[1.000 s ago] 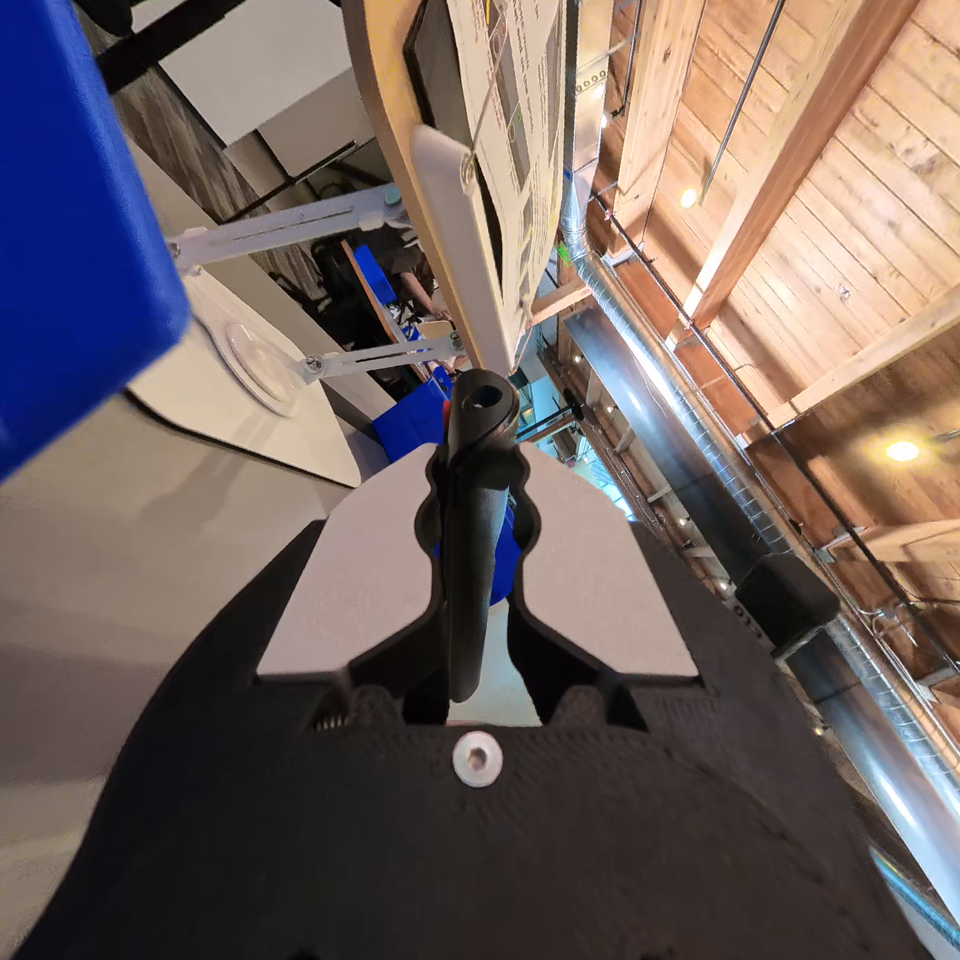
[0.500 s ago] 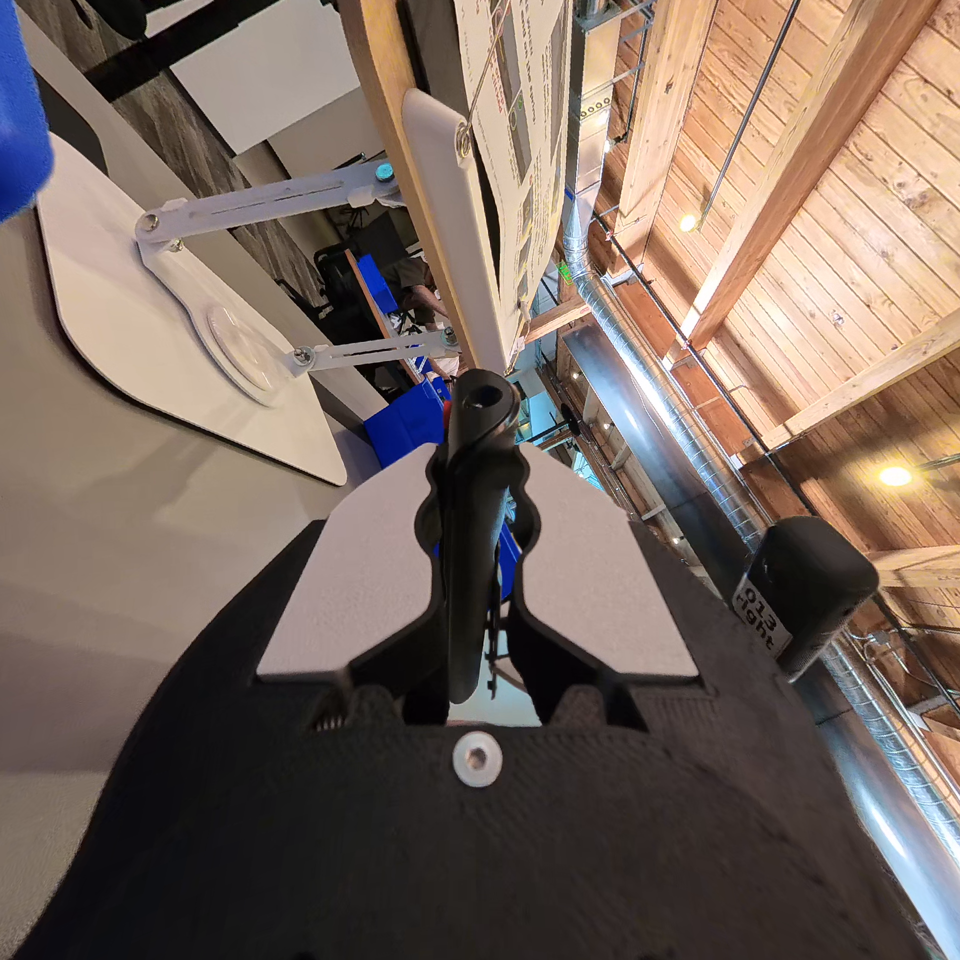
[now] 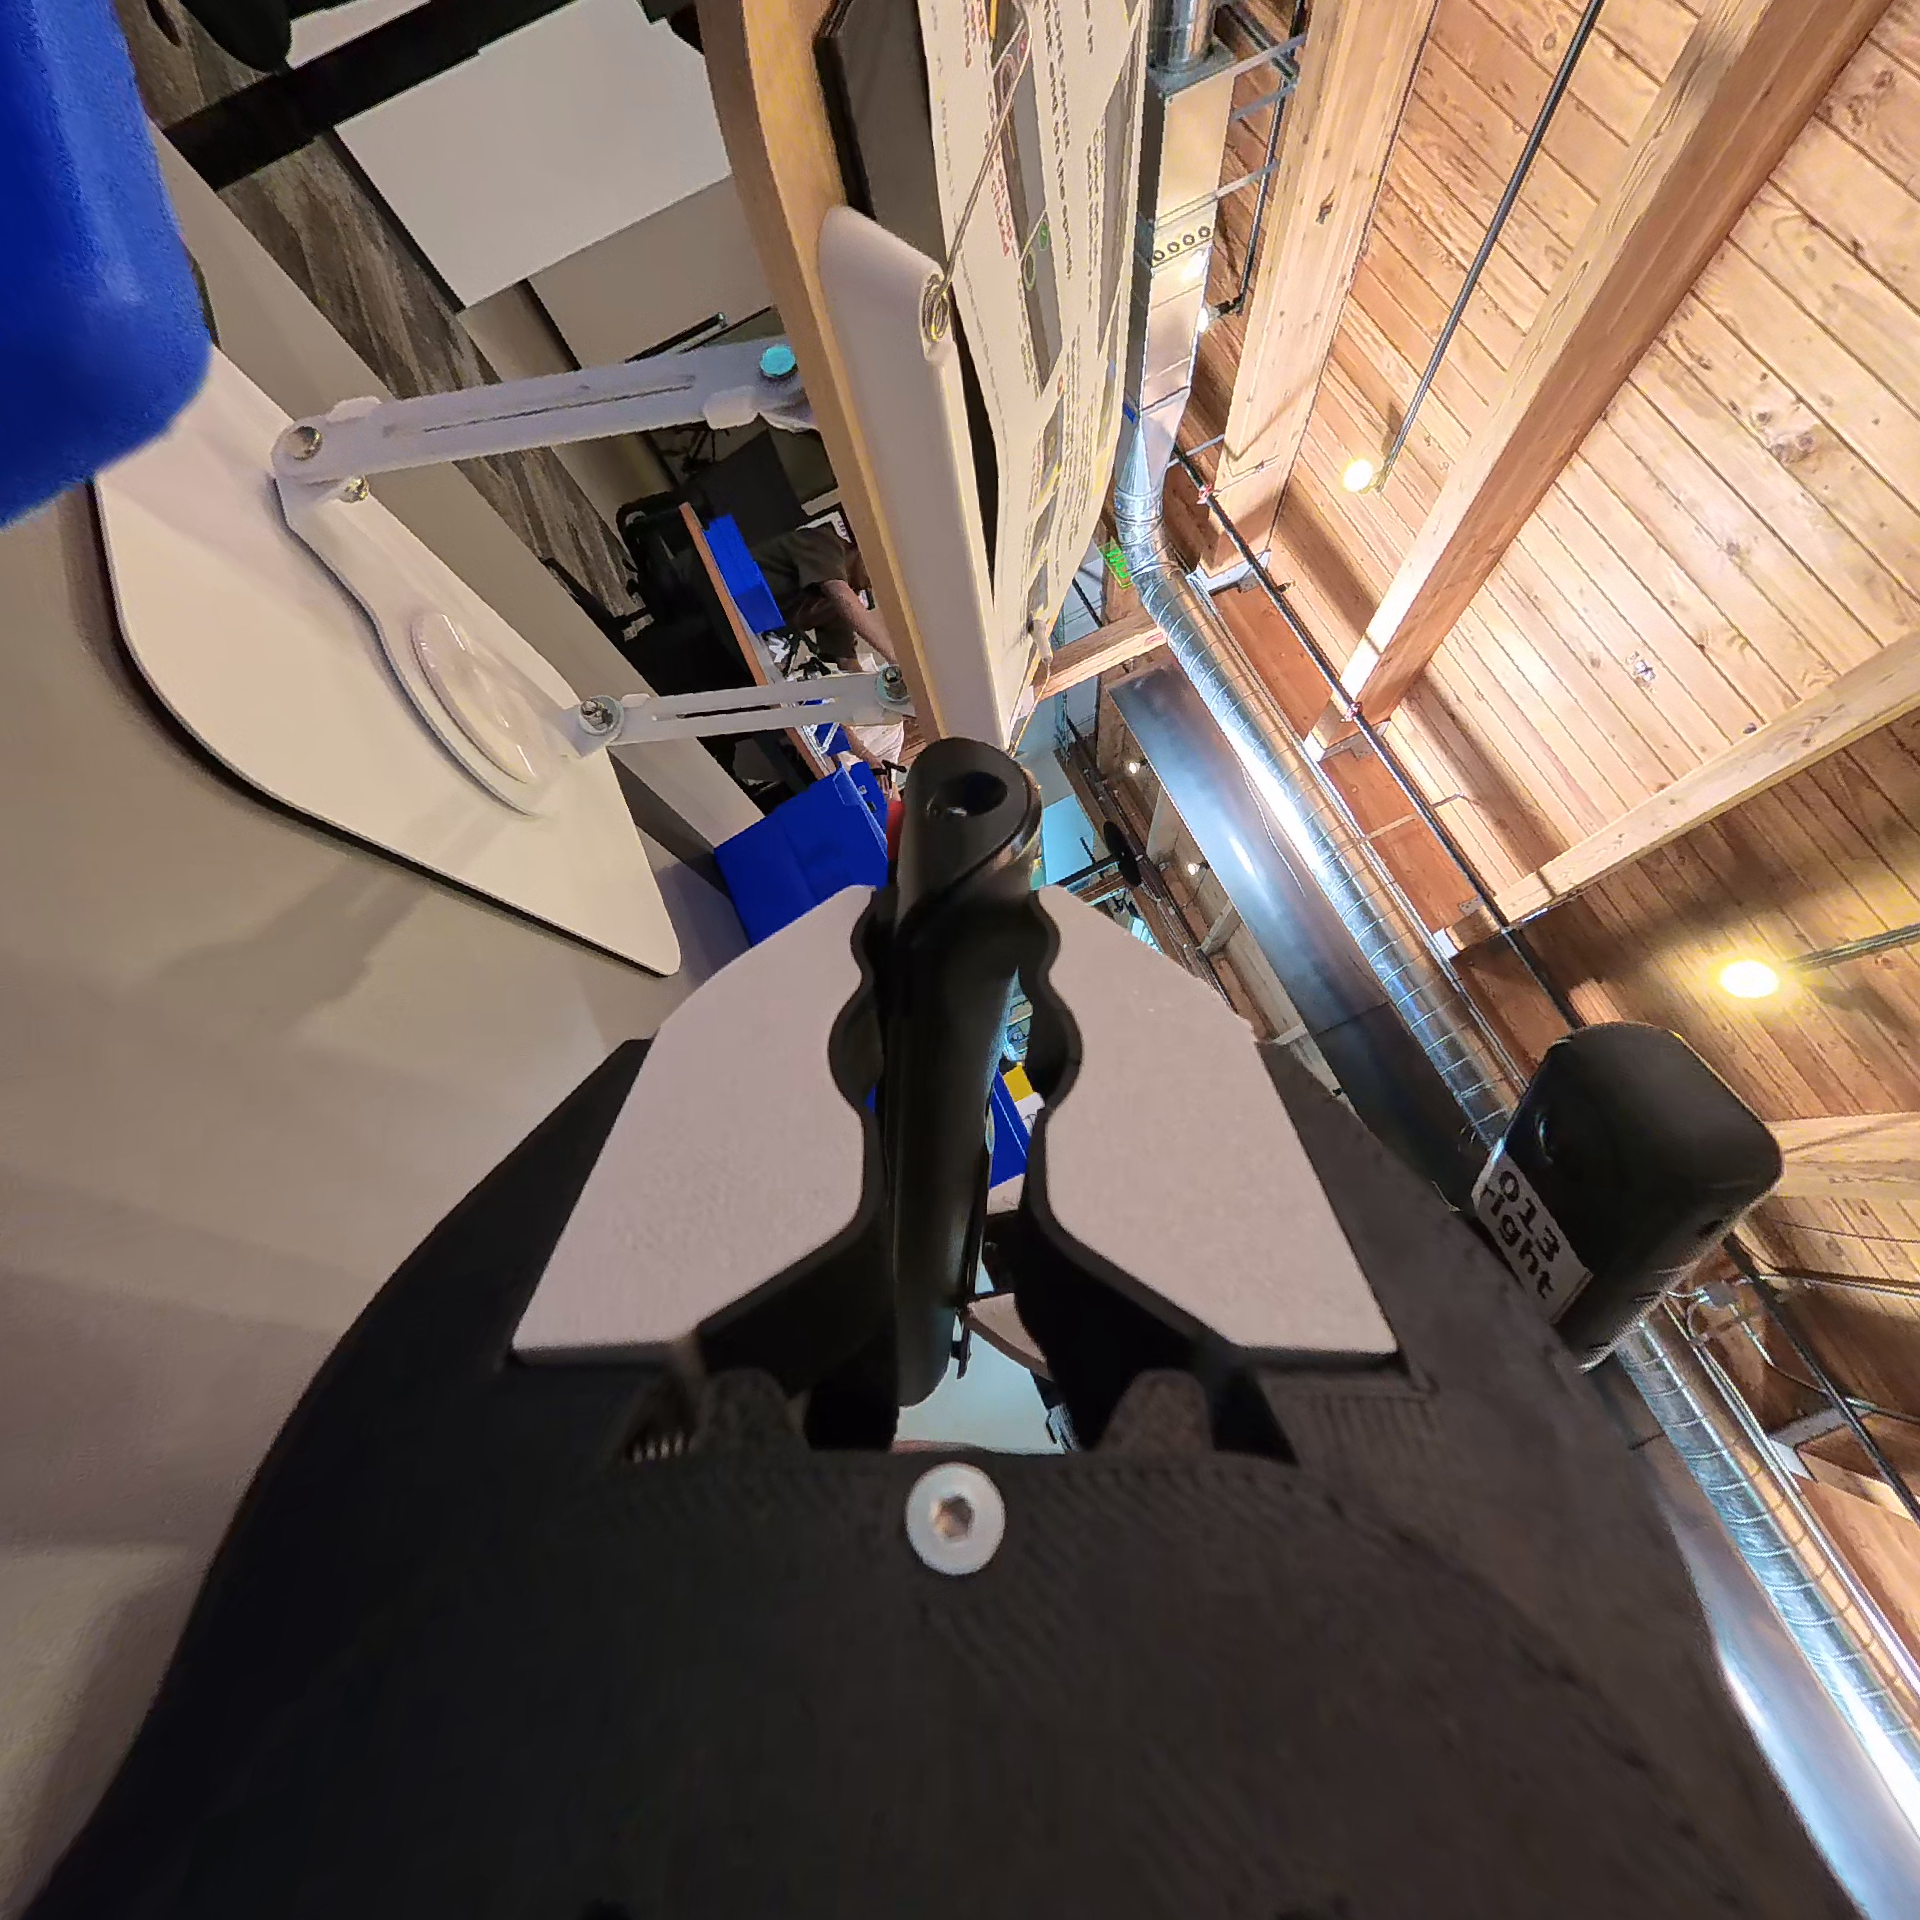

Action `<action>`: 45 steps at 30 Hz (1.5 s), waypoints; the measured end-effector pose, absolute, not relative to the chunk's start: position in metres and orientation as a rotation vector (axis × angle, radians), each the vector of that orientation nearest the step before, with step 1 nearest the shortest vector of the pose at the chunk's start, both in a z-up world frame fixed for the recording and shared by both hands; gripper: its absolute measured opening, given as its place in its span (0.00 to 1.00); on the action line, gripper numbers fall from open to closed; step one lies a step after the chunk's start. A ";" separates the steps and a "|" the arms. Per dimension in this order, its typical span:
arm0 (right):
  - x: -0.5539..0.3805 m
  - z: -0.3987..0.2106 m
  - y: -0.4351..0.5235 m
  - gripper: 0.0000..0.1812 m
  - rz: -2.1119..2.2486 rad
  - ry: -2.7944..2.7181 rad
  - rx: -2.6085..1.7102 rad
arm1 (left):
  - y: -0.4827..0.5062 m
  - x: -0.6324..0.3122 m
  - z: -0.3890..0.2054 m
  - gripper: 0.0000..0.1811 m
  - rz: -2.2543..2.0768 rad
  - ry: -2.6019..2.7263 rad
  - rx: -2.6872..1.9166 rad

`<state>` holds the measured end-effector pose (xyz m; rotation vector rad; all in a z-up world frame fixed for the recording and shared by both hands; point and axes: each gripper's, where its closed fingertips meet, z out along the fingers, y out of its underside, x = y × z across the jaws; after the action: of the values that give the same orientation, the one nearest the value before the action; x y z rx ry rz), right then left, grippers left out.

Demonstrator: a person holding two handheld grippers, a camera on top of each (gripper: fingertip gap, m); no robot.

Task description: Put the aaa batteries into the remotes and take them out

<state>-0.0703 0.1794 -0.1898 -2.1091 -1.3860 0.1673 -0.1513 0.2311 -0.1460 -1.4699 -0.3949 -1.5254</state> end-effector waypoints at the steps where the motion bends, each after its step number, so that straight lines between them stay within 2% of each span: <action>1: -0.071 -0.190 0.179 0.10 0.171 -1.389 -2.109 | 0.231 -0.152 -0.146 0.13 -1.526 -0.396 -1.470; 4: -0.071 -0.189 0.181 0.14 0.160 -1.383 -2.104 | 0.231 -0.152 -0.146 0.13 -1.531 -0.401 -1.465; 16: -0.069 -0.186 0.179 0.17 0.206 -1.388 -2.096 | 0.231 -0.154 -0.144 0.13 -1.562 -0.417 -1.444; 19: -0.066 -0.179 0.175 0.21 0.258 -1.374 -2.072 | 0.231 -0.156 -0.142 0.13 -1.578 -0.426 -1.430; 21: -0.062 -0.169 0.171 0.24 0.396 -1.303 -2.022 | 0.231 -0.158 -0.140 0.13 -1.613 -0.442 -1.403; 24: -0.055 -0.153 0.164 0.32 0.864 -0.990 -1.963 | 0.229 -0.161 -0.131 0.13 -1.656 -0.450 -1.358; 27: -0.044 -0.141 0.161 0.30 1.337 -0.640 -1.815 | 0.224 -0.157 -0.120 0.13 -1.693 -0.428 -1.320; 29: -0.043 -0.146 0.156 0.31 1.454 -0.560 -1.769 | 0.221 -0.154 -0.115 0.13 -1.703 -0.416 -1.308; 36: -0.049 -0.150 0.146 0.27 1.633 -0.436 -1.662 | 0.220 -0.161 -0.110 0.13 -1.704 -0.429 -1.266; 45: -0.050 -0.147 0.141 0.08 1.714 -0.350 -1.607 | 0.218 -0.161 -0.105 0.13 -1.682 -0.404 -1.251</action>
<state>-0.0504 0.1409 -0.1472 -1.6074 -0.3504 1.7138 -0.1611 0.2181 -0.1052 -1.2511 -0.4038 -1.6816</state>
